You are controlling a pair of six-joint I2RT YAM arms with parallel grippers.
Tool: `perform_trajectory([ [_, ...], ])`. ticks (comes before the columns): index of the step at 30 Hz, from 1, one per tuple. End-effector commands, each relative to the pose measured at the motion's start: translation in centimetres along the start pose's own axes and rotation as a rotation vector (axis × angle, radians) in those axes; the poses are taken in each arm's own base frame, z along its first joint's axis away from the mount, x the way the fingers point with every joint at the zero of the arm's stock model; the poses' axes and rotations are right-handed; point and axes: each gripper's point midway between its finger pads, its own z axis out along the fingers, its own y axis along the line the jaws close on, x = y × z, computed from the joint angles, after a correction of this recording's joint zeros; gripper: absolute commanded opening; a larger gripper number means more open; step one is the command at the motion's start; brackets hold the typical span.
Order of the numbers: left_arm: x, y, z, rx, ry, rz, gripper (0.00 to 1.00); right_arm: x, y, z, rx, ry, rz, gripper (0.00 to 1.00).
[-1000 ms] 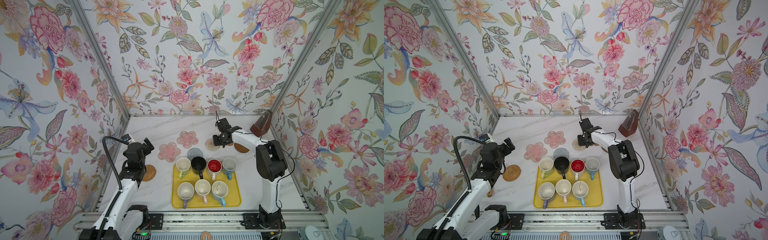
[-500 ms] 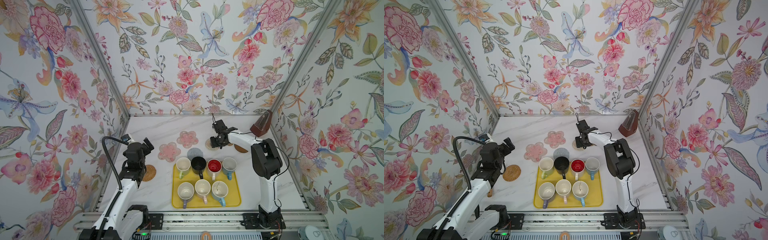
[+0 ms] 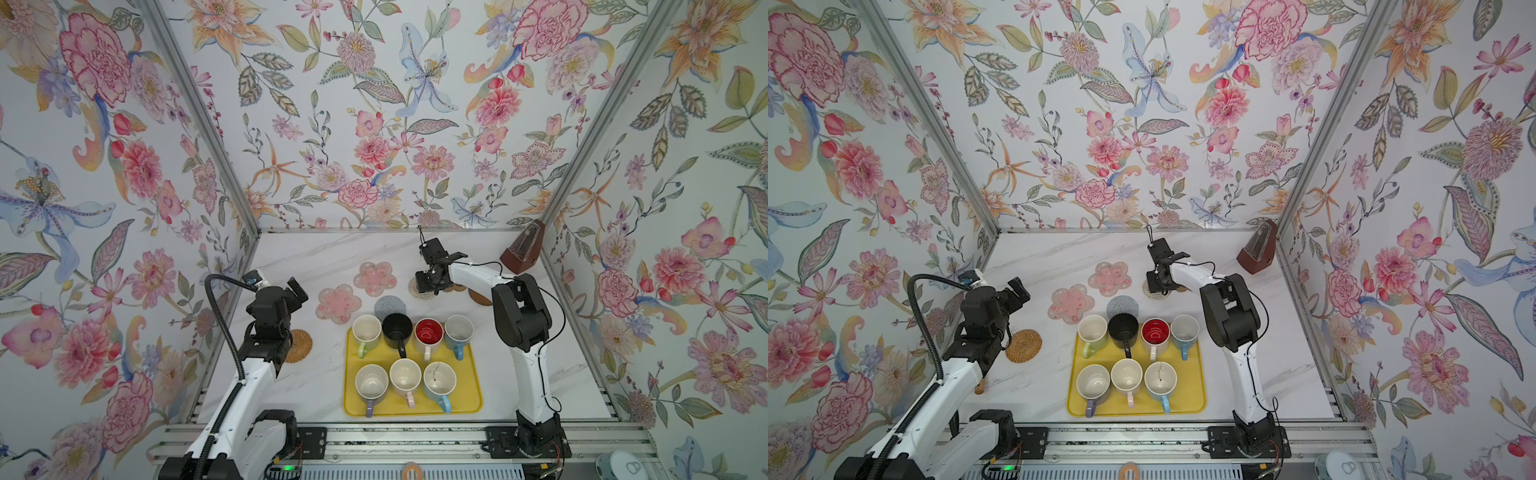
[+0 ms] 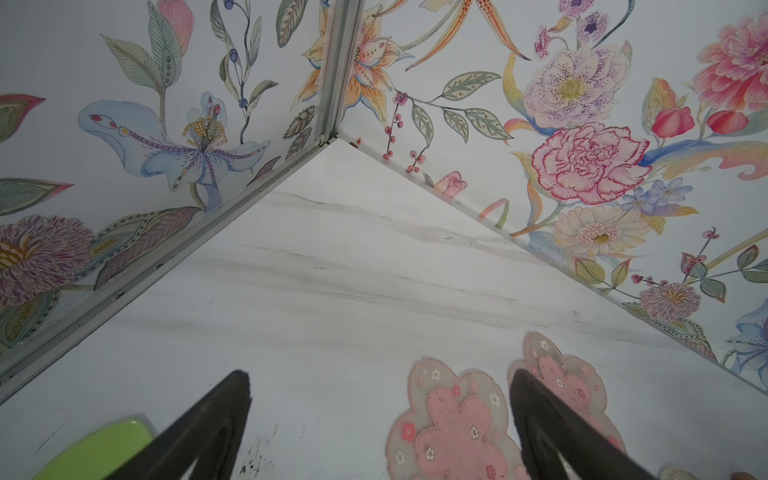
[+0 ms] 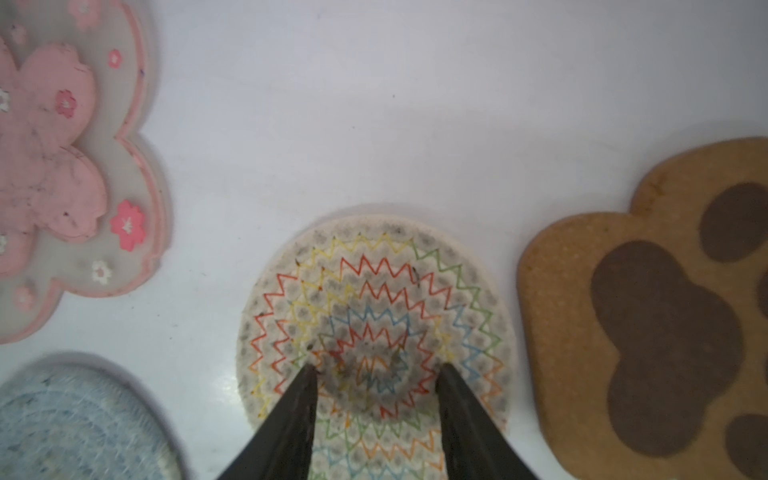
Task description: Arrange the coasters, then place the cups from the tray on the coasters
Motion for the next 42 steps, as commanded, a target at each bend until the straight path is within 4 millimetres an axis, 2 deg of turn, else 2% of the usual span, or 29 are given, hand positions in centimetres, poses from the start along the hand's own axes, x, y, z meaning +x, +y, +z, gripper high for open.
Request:
perform_trajectory([
  [1, -0.1, 0.6, -0.2, -0.014, -0.01, -0.011, 0.99, 0.6, 0.4, 1.3, 0.009, 0.032, 0.008, 0.49],
  [6, -0.3, 0.6, -0.3, -0.014, -0.014, -0.011, 0.99, -0.1, 0.9, 1.6, 0.003, 0.023, 0.01, 0.49],
  [9, -0.2, 0.6, -0.3, -0.014, -0.014, -0.011, 0.99, -1.2, 1.1, 1.2, -0.001, -0.003, 0.012, 0.54],
  [14, -0.1, 0.6, -0.2, -0.013, -0.008, -0.015, 0.99, -4.3, 1.3, -0.8, -0.013, -0.066, 0.012, 0.65],
  [17, -0.2, 0.5, -0.3, -0.006, -0.01, -0.021, 0.99, -5.8, 1.0, -2.6, -0.024, -0.106, 0.025, 0.71],
  [22, -0.2, 0.6, -0.4, -0.007, -0.012, -0.015, 0.99, -6.5, -2.6, -5.4, -0.01, -0.152, 0.09, 0.81],
  [26, -0.1, 0.6, -0.3, -0.009, -0.011, -0.015, 0.99, -5.8, -6.7, -7.1, 0.008, -0.188, 0.163, 0.92],
  [28, 0.0, 0.5, -0.2, -0.005, -0.007, -0.017, 0.99, -5.3, -8.7, -7.3, 0.028, -0.194, 0.197, 0.96],
  [31, 0.0, 0.4, -0.1, -0.003, -0.004, -0.021, 0.99, -4.6, -11.2, -7.1, 0.038, -0.181, 0.24, 0.99],
  [34, -0.1, 0.4, -0.1, -0.001, -0.007, -0.024, 0.99, -4.5, -12.7, -6.7, 0.051, -0.173, 0.259, 0.99],
  [42, -0.3, 0.3, -0.2, 0.0, -0.007, -0.032, 0.99, -5.2, -14.4, -4.9, 0.044, -0.162, 0.284, 0.99],
])
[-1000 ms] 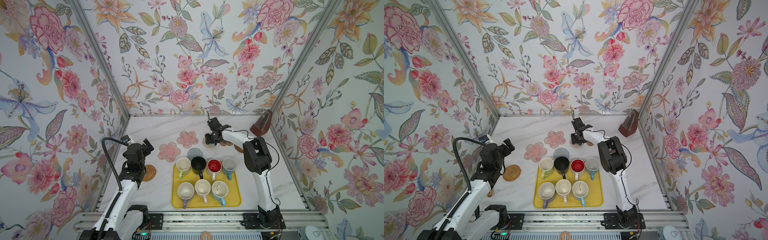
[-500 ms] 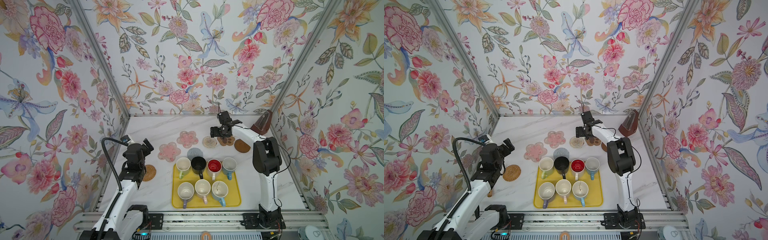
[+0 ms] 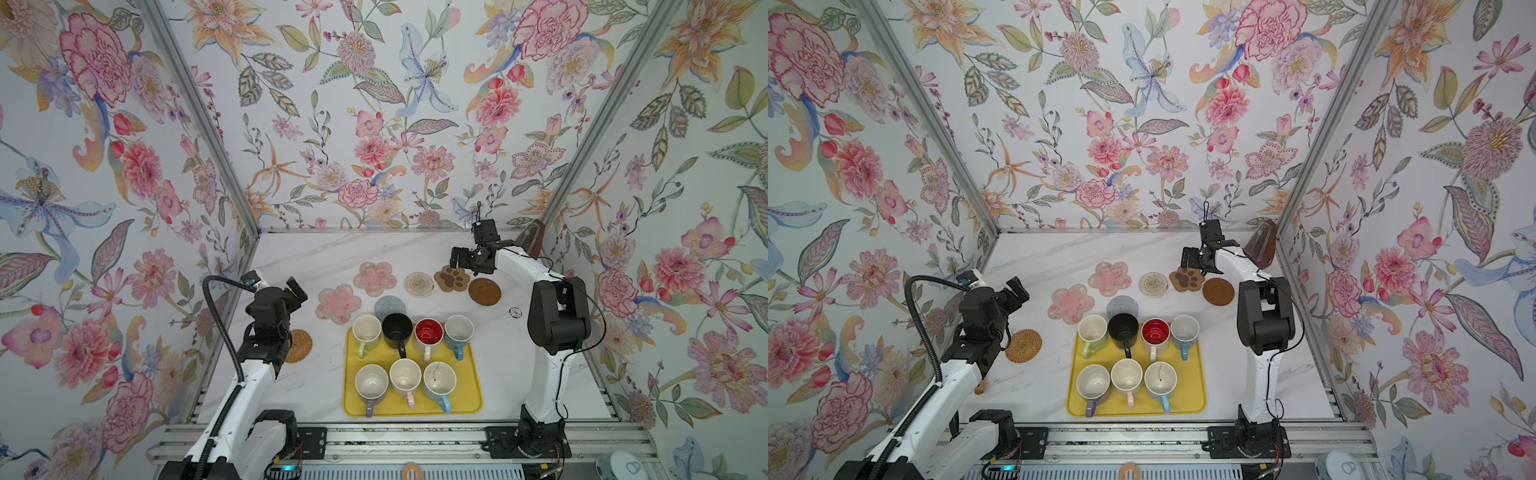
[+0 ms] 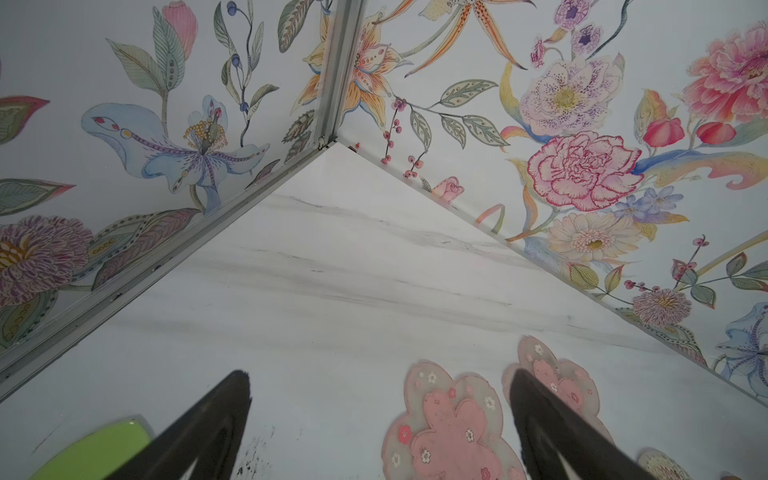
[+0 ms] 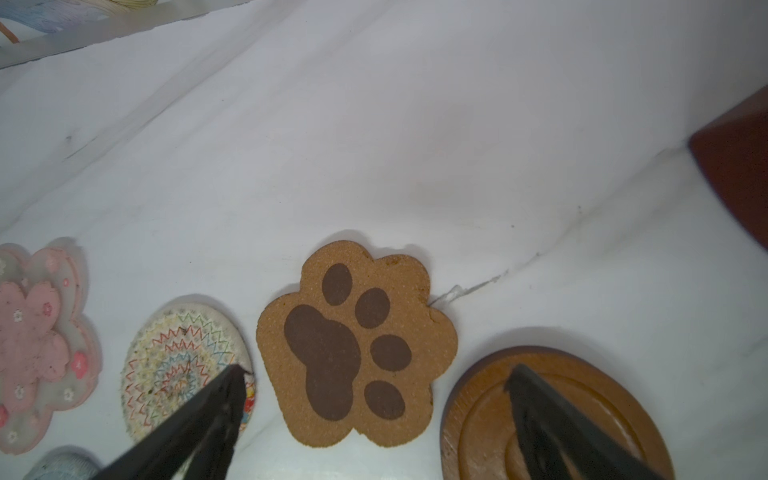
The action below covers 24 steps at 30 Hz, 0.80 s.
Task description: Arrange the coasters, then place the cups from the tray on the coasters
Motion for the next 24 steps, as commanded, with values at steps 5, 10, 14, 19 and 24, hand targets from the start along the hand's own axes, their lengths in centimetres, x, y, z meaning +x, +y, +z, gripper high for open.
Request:
perform_trajectory([
  [5, 0.0, 0.3, 0.0, -0.007, 0.005, -0.016, 0.99, -0.3, -0.4, 2.5, -0.02, 0.024, 0.005, 0.99],
  [10, -0.1, 0.2, 0.0, -0.005, 0.006, -0.02, 0.99, -0.2, 0.0, 3.5, -0.046, 0.043, -0.004, 0.99],
  [14, -0.3, 0.1, 0.0, -0.005, 0.005, -0.025, 0.99, 0.3, 0.3, 4.4, -0.063, 0.07, -0.009, 0.99],
  [19, -0.3, 0.0, 0.2, -0.005, 0.006, -0.027, 0.99, 0.7, 0.7, 5.3, -0.076, 0.088, -0.01, 0.99],
  [24, -0.4, -0.1, 0.2, -0.004, 0.006, -0.028, 0.99, 1.0, 1.2, 5.8, -0.082, 0.096, -0.017, 0.99],
])
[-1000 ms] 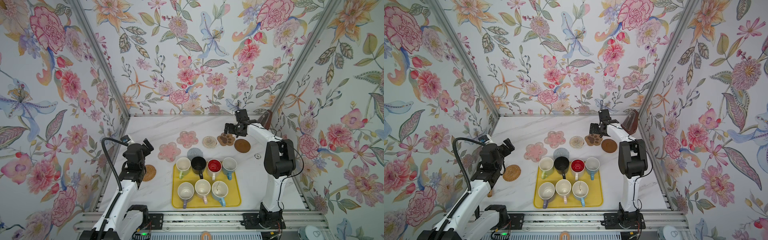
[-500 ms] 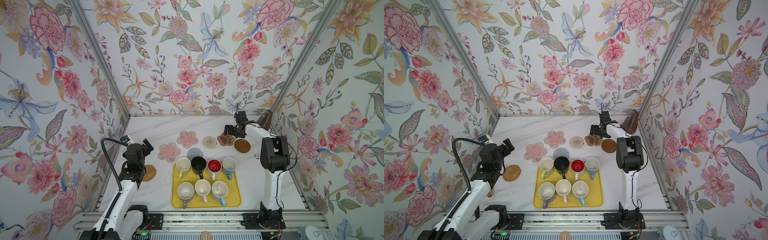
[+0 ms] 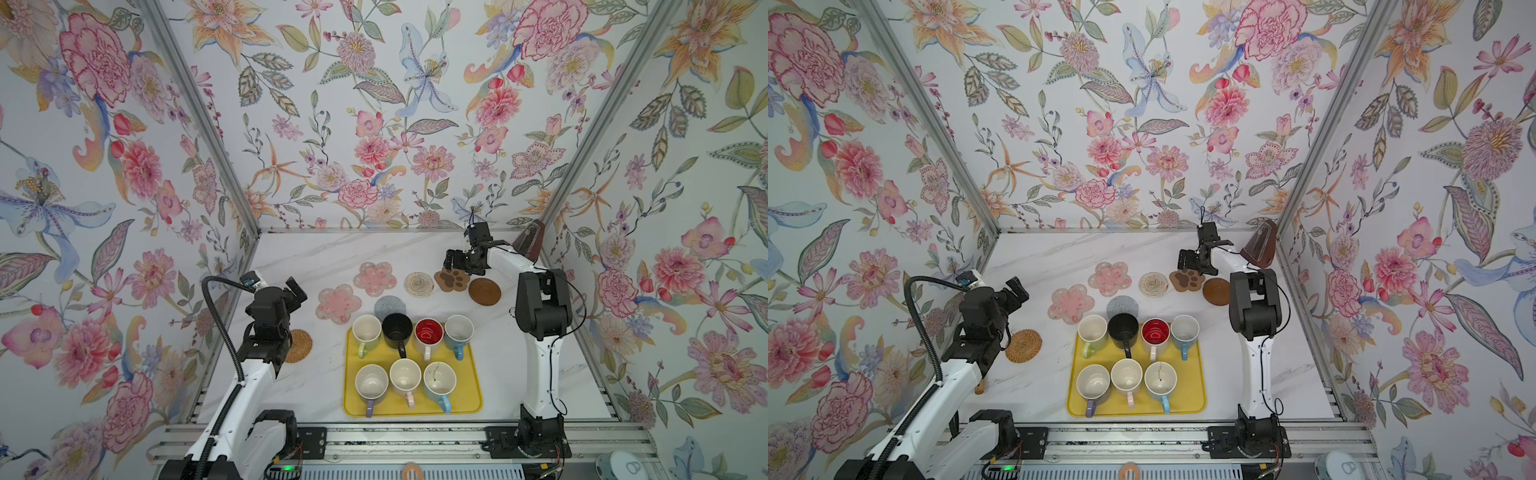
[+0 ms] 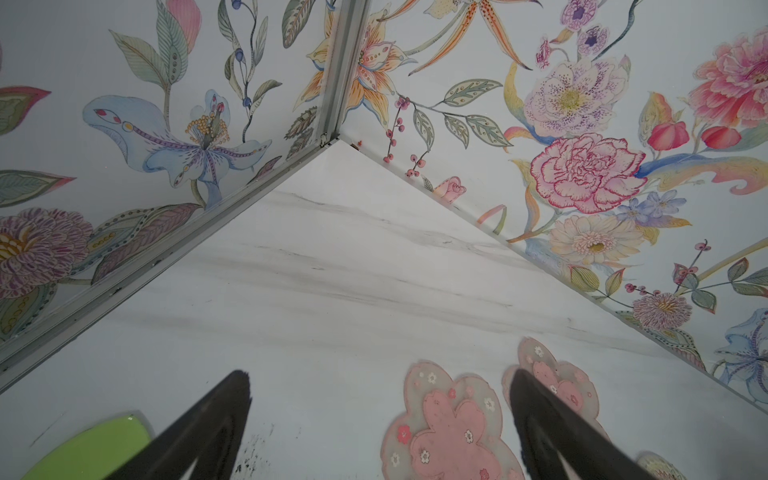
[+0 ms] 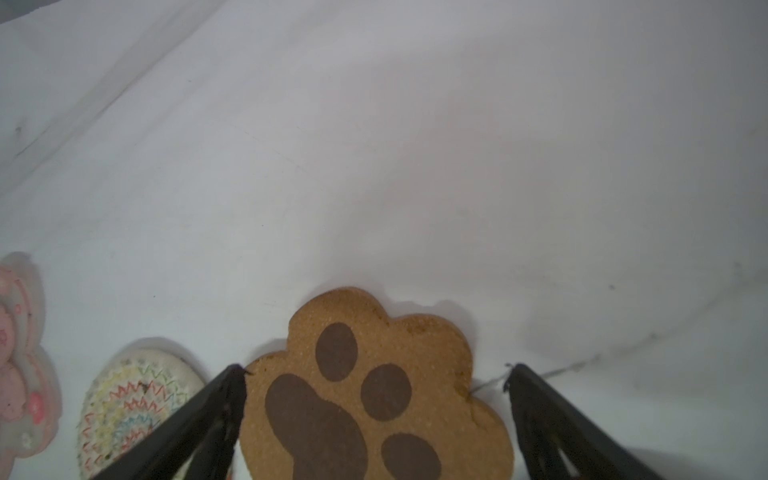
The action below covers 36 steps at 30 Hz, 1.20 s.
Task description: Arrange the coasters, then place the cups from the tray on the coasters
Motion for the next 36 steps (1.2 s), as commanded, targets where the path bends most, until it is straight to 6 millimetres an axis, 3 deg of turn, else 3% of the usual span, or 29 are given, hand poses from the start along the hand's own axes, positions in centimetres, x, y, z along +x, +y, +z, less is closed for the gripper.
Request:
perform_trajectory([
  [1, -0.6, -0.2, 0.0, 0.002, -0.001, -0.014, 0.99, 0.7, 0.6, 1.0, -0.013, 0.033, -0.022, 0.99],
  [17, -0.5, 0.0, 0.0, -0.006, 0.001, -0.01, 0.99, 0.9, 2.2, 2.5, -0.04, 0.049, -0.049, 0.99],
  [36, -0.6, 0.1, -0.3, -0.007, -0.005, -0.009, 0.99, 1.9, 5.8, 3.6, -0.027, 0.069, -0.2, 0.99],
])
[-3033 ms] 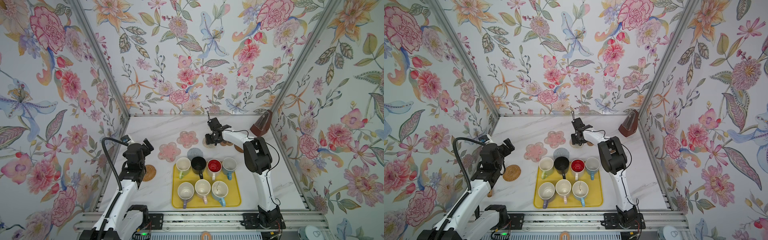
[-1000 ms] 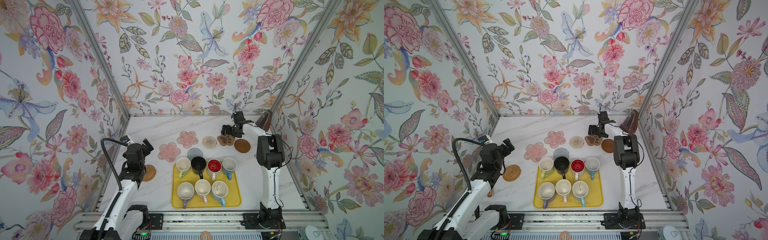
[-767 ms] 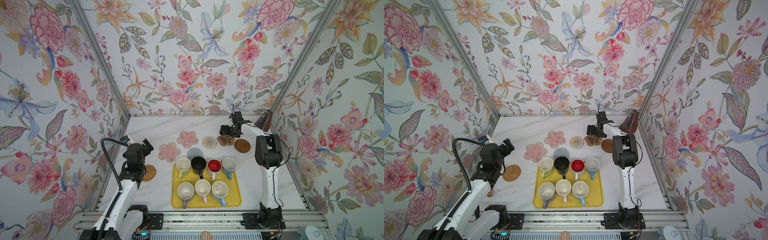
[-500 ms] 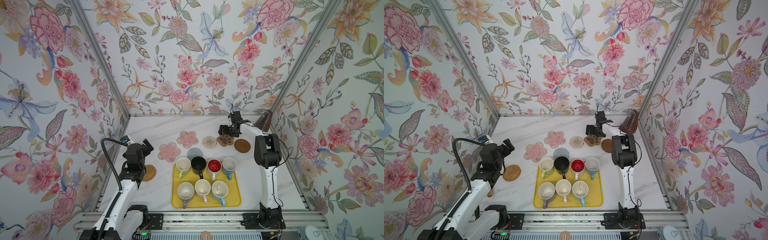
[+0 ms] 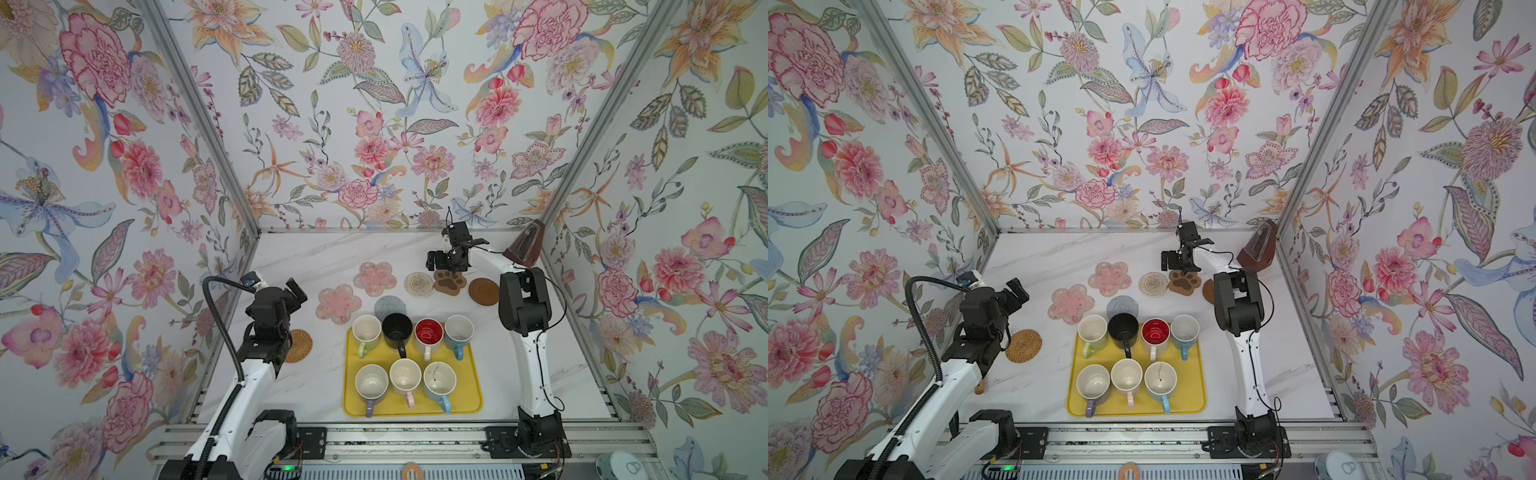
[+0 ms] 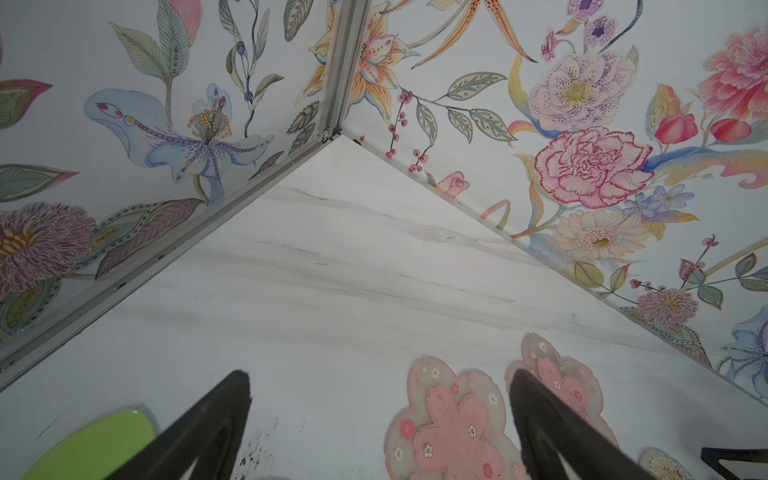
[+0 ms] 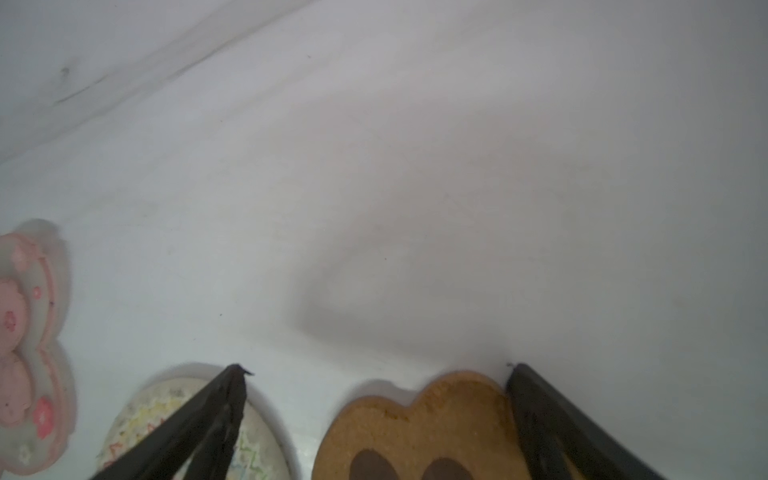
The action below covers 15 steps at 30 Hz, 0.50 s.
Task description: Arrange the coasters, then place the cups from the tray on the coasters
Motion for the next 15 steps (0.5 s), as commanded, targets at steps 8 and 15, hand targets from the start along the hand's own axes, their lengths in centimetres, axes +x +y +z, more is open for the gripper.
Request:
perform_trajectory([
  [8, -0.9, 0.0, -0.4, 0.0, -0.016, -0.015, 0.99, 2.3, 0.9, 0.4, 0.03, 0.067, -0.056, 0.99],
  [15, -0.8, -0.3, -0.4, 0.016, -0.008, -0.013, 0.99, 2.9, 0.9, -0.1, 0.046, 0.072, -0.056, 0.99],
])
